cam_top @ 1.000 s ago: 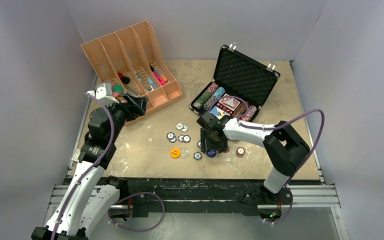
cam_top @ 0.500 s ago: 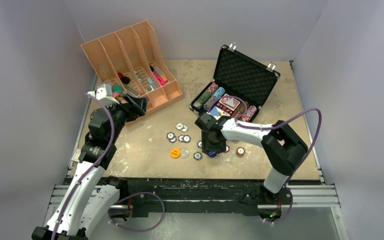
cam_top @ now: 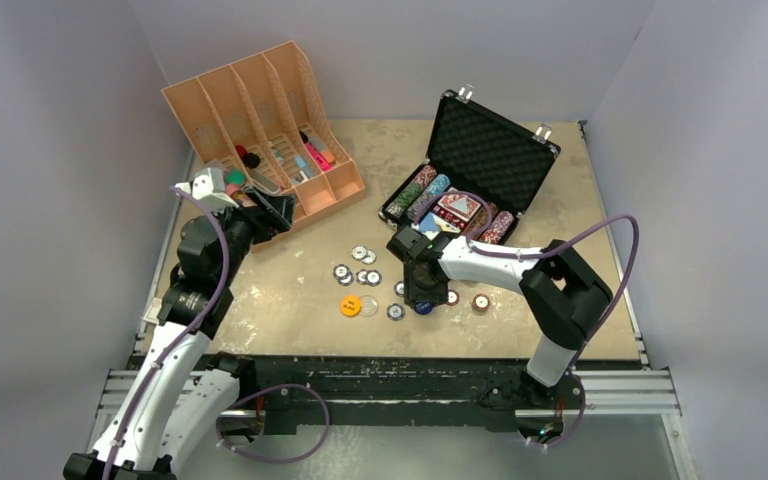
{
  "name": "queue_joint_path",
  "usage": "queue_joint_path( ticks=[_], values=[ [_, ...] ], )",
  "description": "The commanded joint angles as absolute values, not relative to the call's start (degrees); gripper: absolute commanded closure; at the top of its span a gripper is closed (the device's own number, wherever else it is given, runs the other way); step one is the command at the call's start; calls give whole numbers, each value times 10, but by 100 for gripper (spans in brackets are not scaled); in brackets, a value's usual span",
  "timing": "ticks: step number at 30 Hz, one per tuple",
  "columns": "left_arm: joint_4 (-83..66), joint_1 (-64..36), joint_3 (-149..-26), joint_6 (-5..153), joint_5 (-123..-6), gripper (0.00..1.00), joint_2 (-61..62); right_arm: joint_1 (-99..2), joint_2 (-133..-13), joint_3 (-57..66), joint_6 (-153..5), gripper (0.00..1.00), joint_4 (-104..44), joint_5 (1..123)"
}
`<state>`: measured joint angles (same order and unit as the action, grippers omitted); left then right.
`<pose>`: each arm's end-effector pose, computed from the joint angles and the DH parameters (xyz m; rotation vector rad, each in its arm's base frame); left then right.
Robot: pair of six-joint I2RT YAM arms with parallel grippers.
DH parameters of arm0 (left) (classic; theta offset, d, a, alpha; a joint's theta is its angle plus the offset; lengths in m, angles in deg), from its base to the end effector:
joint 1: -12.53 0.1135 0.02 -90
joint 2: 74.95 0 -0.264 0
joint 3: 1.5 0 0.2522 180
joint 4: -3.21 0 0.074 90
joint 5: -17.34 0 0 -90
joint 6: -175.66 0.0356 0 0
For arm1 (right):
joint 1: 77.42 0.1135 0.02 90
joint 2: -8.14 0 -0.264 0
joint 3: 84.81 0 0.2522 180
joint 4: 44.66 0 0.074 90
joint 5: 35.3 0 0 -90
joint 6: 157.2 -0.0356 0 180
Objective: Pack up texas hold em set
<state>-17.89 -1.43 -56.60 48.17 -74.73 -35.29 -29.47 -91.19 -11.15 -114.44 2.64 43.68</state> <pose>0.1642 -0.0395 0.3383 -0.3762 1.6689 -0.6447 0.2207 0.2346 0.1606 0.0231 2.7979 0.1273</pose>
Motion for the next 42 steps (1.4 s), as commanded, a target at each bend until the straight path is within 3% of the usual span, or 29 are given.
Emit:
queue_joint_path(
  ticks=[1,11,19,26,42],
  values=[
    [-152,-17,-565,476,-754,21,-354,-295,-924,-119,-1172,54,29,395],
    [-152,-17,-565,475,-756,21,-349,-317,-833,-60,-1174,51,69,316],
    [-152,-17,-565,474,-758,21,-345,-425,-811,-21,-1104,50,16,293],
    [-155,-16,-565,476,-763,21,-339,-519,-870,31,-1035,50,-49,275],
    [-160,-16,-559,475,-771,22,-325,-595,-998,128,-933,49,-115,332]
  ],
)
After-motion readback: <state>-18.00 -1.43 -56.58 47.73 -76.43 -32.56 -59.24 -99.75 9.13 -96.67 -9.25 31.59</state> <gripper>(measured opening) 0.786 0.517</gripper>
